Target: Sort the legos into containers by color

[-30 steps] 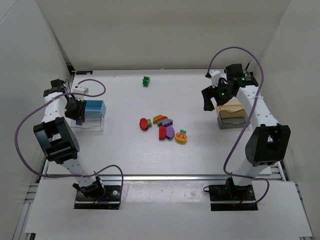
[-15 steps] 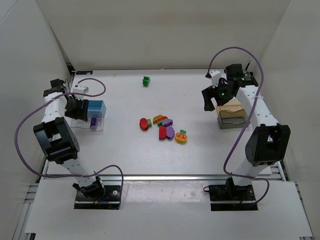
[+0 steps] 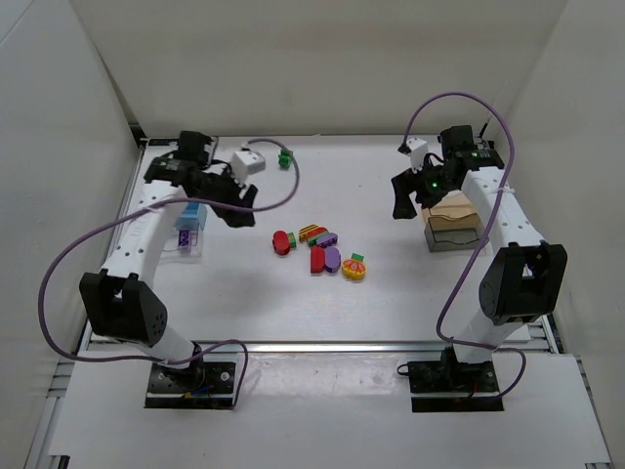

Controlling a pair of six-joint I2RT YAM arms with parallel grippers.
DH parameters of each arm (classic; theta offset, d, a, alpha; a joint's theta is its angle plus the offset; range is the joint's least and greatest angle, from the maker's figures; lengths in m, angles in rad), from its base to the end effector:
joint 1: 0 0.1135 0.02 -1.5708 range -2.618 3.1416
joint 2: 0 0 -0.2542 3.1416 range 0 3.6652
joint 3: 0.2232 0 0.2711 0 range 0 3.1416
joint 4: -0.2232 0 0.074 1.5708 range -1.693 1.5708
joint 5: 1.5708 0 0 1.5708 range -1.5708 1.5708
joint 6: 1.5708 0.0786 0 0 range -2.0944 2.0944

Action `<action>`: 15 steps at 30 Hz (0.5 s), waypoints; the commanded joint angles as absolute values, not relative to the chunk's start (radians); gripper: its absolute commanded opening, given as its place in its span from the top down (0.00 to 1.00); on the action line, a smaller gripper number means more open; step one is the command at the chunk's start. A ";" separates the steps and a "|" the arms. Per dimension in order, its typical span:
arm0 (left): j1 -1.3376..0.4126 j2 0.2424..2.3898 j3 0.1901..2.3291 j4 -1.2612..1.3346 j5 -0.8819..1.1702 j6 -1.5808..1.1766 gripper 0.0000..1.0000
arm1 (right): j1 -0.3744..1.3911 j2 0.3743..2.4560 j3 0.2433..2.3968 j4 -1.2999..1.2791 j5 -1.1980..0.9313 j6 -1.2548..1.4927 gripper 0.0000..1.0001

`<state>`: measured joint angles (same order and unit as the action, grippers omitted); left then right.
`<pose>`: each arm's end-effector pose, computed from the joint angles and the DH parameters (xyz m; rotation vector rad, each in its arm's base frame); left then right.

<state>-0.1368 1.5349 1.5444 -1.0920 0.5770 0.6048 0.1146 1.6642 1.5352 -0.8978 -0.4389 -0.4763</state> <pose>0.3313 -0.0889 0.3065 1.0706 2.2472 -0.5733 0.3824 0.0776 0.2679 -0.8770 2.3473 0.4233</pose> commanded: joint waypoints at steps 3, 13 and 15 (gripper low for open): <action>-0.308 1.538 1.471 -1.033 0.554 0.563 0.30 | 0.124 1.620 1.520 -0.936 -0.519 -0.502 0.05; -0.482 1.718 1.465 -0.805 0.183 0.362 0.33 | 0.124 1.585 1.476 -0.919 -0.479 -0.488 0.05; -0.482 1.738 1.448 -0.787 0.213 0.376 0.32 | 0.124 1.583 1.476 -0.919 -0.463 -0.492 0.05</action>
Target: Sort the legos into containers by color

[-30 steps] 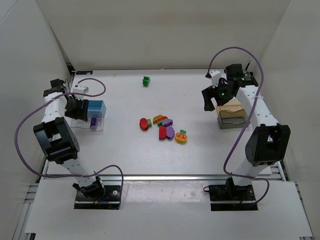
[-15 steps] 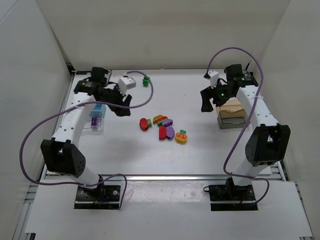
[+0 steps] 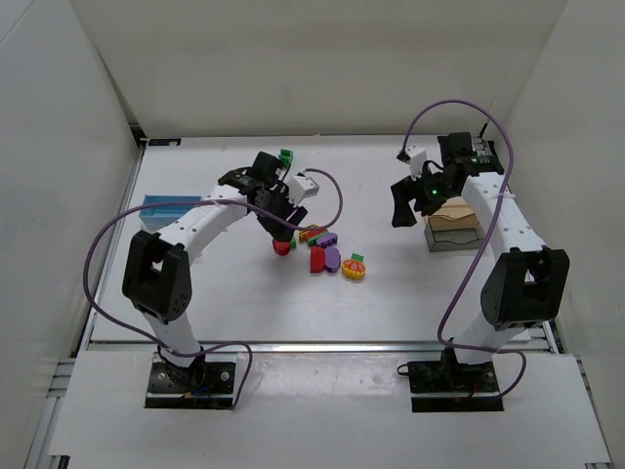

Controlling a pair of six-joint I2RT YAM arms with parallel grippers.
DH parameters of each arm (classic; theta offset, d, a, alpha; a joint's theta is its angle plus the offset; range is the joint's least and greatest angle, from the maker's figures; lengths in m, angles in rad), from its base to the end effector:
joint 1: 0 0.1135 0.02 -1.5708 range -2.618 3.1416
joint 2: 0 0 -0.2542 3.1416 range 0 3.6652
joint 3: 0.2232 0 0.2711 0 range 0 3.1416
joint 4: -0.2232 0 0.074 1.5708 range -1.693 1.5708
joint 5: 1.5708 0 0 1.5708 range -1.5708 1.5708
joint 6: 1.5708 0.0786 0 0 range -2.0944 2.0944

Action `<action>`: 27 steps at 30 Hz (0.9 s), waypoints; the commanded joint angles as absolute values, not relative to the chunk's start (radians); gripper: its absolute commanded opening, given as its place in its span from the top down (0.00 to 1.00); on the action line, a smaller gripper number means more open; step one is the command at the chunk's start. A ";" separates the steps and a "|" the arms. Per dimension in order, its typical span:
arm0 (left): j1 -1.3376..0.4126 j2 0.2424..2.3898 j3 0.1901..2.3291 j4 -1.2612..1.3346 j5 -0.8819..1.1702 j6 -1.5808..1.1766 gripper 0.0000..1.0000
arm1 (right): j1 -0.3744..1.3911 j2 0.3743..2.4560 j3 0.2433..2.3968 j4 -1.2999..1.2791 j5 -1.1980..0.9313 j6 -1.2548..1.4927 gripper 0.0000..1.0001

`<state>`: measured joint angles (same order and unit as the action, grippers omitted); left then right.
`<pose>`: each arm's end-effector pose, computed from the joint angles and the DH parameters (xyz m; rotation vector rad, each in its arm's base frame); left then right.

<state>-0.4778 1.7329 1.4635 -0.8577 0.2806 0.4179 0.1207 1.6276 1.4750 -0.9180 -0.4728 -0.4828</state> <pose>0.3417 -0.2014 0.2168 1.2377 2.3791 -0.3965 0.3669 0.0806 0.2601 -0.9001 2.3682 0.4829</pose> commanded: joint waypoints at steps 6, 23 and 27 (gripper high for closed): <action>-0.496 1.785 1.364 -0.716 0.172 0.471 0.27 | 0.123 1.586 1.479 -0.919 -0.451 -0.503 0.04; -0.442 1.816 1.299 -0.603 0.330 0.745 0.18 | 0.124 1.617 1.477 -0.922 -0.445 -0.517 0.04; -0.440 1.825 1.307 -0.612 0.376 0.762 0.16 | 0.124 1.618 1.473 -0.925 -0.439 -0.520 0.04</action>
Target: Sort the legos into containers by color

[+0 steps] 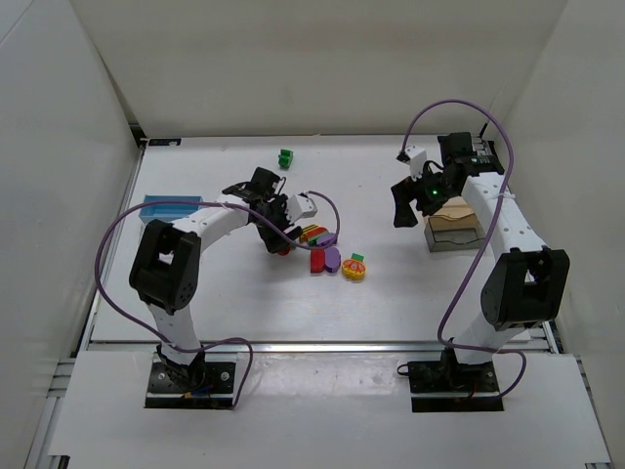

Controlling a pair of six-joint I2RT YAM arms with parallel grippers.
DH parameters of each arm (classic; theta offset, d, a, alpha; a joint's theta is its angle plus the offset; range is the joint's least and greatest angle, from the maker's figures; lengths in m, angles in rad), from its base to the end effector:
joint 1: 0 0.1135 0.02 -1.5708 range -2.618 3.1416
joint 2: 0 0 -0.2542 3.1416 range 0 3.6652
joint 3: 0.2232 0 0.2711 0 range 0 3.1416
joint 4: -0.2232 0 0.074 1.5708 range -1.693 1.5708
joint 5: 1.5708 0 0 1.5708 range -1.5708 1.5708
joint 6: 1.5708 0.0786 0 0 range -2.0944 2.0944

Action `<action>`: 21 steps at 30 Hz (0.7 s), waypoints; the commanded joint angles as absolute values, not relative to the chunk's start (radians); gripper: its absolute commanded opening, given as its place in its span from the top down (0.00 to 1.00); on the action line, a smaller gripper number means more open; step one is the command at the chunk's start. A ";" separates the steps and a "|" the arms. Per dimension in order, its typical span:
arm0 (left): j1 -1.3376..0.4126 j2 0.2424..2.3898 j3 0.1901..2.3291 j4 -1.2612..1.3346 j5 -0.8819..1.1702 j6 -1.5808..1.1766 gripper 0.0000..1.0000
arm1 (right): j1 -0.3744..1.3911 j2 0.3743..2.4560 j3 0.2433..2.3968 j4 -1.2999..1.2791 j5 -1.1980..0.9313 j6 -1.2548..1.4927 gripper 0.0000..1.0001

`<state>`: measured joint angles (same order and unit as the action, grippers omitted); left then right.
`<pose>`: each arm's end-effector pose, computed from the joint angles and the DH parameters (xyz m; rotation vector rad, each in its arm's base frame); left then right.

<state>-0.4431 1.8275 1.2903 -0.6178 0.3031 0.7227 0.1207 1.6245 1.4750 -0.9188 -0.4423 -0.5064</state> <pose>0.3536 -0.1938 0.1393 1.5423 2.1829 -0.3255 0.3671 0.0784 0.2602 -0.9212 2.3666 0.4347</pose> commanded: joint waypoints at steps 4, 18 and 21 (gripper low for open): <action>-0.442 1.841 1.316 -0.629 0.406 0.772 0.16 | 0.124 1.624 1.476 -0.922 -0.434 -0.522 0.04; -0.443 1.905 1.341 -0.634 0.382 0.765 0.18 | 0.124 1.660 1.506 -0.925 -0.428 -0.517 0.04; -0.443 1.911 1.339 -0.629 0.371 0.772 0.18 | 0.124 1.666 1.509 -0.923 -0.425 -0.518 0.04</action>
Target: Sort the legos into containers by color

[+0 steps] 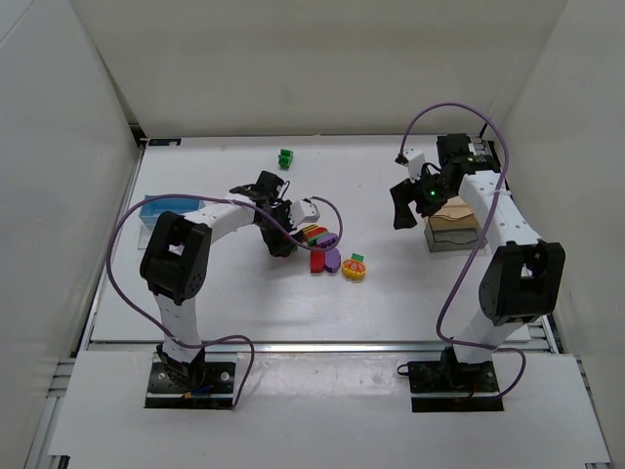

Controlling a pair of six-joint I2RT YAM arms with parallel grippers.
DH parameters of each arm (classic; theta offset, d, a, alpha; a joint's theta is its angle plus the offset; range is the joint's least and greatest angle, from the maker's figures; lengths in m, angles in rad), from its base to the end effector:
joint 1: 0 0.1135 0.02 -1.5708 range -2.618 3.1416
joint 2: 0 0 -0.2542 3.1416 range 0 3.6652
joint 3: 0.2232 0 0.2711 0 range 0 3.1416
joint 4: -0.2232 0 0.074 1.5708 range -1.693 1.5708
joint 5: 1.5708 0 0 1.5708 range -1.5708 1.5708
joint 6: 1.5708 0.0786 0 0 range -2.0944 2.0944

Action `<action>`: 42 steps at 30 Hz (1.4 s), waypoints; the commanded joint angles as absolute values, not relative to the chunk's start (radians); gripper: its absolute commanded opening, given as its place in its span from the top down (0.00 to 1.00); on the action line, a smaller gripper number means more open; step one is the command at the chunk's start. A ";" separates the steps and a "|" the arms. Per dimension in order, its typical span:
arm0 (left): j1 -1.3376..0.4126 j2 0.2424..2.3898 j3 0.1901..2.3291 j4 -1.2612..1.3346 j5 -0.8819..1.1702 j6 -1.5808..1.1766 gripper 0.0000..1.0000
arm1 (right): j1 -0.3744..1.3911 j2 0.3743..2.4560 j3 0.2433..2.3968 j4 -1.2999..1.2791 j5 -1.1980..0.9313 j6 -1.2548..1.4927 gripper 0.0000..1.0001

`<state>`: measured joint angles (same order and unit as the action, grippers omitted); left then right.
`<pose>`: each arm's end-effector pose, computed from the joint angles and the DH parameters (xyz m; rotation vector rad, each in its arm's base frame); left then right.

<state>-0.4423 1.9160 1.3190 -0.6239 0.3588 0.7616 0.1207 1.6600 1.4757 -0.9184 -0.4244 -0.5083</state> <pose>0.3578 -0.2000 0.1151 1.6078 2.1868 -0.4095 0.3726 0.0778 0.2473 -0.9217 2.4061 0.4258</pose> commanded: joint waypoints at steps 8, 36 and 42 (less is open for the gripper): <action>-0.442 1.924 1.336 -0.618 0.348 0.772 0.25 | 0.124 1.672 1.509 -0.922 -0.422 -0.515 0.03; -0.498 1.525 1.394 -0.578 0.465 0.459 0.66 | 0.222 1.855 1.758 -0.693 -0.839 0.161 0.07; -0.531 1.540 1.431 -0.578 0.449 0.419 0.68 | 0.299 1.896 1.830 -0.667 -0.857 0.198 0.07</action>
<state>-0.5194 1.5578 1.3777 -0.5789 0.4488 0.4515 0.2710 1.8881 1.7725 -0.7105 -0.8112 0.1535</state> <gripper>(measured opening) 0.754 0.930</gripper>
